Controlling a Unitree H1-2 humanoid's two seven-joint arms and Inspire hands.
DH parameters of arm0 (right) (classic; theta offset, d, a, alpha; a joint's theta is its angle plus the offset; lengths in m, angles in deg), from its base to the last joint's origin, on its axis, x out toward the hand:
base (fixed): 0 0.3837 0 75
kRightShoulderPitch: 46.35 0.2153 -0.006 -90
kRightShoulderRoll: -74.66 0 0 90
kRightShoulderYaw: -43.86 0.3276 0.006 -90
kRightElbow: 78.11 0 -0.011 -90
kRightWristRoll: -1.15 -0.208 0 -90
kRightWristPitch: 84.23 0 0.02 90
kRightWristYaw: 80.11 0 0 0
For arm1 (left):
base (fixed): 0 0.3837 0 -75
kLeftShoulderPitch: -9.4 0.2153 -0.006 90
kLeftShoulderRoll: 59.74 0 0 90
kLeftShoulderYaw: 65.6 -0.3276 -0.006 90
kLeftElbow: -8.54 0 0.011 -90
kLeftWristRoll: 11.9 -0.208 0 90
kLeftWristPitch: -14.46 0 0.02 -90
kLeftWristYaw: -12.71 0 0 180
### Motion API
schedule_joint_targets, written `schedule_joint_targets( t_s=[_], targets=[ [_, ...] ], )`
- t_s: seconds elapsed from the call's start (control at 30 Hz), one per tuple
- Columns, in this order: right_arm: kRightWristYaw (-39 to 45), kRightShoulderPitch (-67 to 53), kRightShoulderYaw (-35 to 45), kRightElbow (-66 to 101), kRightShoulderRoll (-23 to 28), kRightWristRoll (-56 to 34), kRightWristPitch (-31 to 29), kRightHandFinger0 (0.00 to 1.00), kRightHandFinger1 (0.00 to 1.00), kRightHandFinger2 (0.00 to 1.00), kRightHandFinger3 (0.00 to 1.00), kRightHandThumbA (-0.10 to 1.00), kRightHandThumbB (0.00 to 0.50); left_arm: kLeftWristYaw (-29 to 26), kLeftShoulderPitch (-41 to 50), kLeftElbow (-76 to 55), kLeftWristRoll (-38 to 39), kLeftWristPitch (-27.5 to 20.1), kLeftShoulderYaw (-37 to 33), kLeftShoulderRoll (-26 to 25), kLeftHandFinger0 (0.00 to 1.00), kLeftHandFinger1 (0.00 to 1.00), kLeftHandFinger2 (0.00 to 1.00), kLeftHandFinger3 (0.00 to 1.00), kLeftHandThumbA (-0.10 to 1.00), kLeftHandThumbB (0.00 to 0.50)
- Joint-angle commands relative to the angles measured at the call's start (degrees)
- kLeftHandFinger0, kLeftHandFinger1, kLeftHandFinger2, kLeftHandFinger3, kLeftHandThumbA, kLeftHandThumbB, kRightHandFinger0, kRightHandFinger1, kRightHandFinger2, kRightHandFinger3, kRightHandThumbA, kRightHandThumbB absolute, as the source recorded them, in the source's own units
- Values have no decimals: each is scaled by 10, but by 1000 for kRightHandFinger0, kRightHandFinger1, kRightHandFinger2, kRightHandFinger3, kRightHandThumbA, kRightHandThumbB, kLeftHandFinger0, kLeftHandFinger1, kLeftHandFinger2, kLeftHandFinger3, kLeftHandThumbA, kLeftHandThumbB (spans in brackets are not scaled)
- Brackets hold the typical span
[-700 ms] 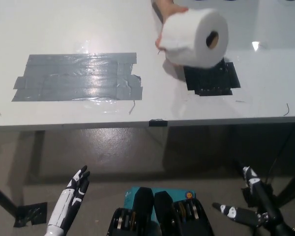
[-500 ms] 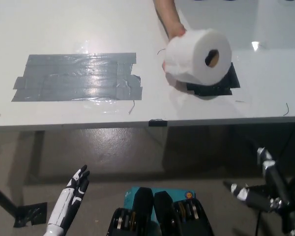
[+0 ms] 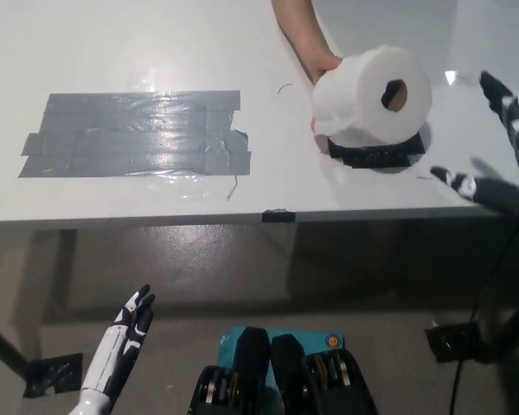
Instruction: A person hands over a roll of toilet paper to the robot , and the robot inserts its right thumb into the hole in the centre to grab the roll, and then places it on the balck area on the desk.
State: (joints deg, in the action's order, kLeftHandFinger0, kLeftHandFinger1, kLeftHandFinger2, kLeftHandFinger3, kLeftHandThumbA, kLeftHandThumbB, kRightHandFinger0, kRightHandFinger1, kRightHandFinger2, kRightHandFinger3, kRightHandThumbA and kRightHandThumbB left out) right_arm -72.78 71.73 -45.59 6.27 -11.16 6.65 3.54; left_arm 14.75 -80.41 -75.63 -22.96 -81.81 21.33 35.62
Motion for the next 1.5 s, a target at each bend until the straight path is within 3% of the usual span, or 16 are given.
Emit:
schedule_joint_targets(
  t_s=[0.0, 0.1, 0.2, 0.27, 0.33, 0.4, 0.67, 1.13, 1.23, 1.47],
  targets=[
    [18, 75, -10, -44, 26, 17, 23, 1000, 1000, 1000, 1000, 888, 290, -8, -11, -10, -2, -22, 2, -1, 1000, 1000, 1000, 1000, 1000, 136],
    [21, 114, -20, -83, 32, 24, 29, 1000, 1000, 1000, 1000, 881, 303, -6, -14, -13, 0, -21, 3, -3, 1000, 1000, 1000, 1000, 1000, 138],
    [22, 149, -33, -123, 42, 38, 31, 1000, 1000, 1000, 1000, 924, 358, -7, -17, -11, -3, -22, 2, -2, 1000, 1000, 1000, 1000, 1000, 123],
    [25, 167, -36, -146, 43, 34, 26, 1000, 1000, 1000, 1000, 885, 350, -6, -18, -10, -4, -22, 1, -3, 1000, 1000, 1000, 1000, 1000, 121],
    [28, 187, -47, -165, 47, 46, 26, 1000, 1000, 1000, 1000, 846, 293, -6, -18, -11, -7, -20, 0, -4, 1000, 1000, 1000, 1000, 1000, 136],
    [37, 206, -51, -184, 48, 41, 29, 1000, 1000, 1000, 1000, 807, 296, -4, -18, -15, -10, -18, -2, -6, 1000, 1000, 1000, 1000, 1000, 120],
    [47, 244, -61, -207, 49, 45, 51, 1000, 1000, 1000, 1000, 901, 330, -1, -22, -18, -8, -16, -3, -6, 1000, 1000, 1000, 1000, 1000, 130],
    [43, 258, -67, -252, 37, 53, 30, 1000, 1000, 1000, 1000, 832, 289, 4, -25, -15, -13, -17, -8, -12, 1000, 1000, 1000, 1000, 1000, 128],
    [45, 256, -80, -251, 40, 68, 42, 1000, 1000, 1000, 1000, 896, 301, 3, -24, -14, -15, -17, -10, -11, 1000, 1000, 1000, 1000, 1000, 129],
    [41, 256, -92, -262, 35, 75, 45, 1000, 1000, 1000, 1000, 910, 308, 5, -24, -12, -10, -14, -9, -9, 1000, 1000, 1000, 1000, 1000, 113]
  ],
)
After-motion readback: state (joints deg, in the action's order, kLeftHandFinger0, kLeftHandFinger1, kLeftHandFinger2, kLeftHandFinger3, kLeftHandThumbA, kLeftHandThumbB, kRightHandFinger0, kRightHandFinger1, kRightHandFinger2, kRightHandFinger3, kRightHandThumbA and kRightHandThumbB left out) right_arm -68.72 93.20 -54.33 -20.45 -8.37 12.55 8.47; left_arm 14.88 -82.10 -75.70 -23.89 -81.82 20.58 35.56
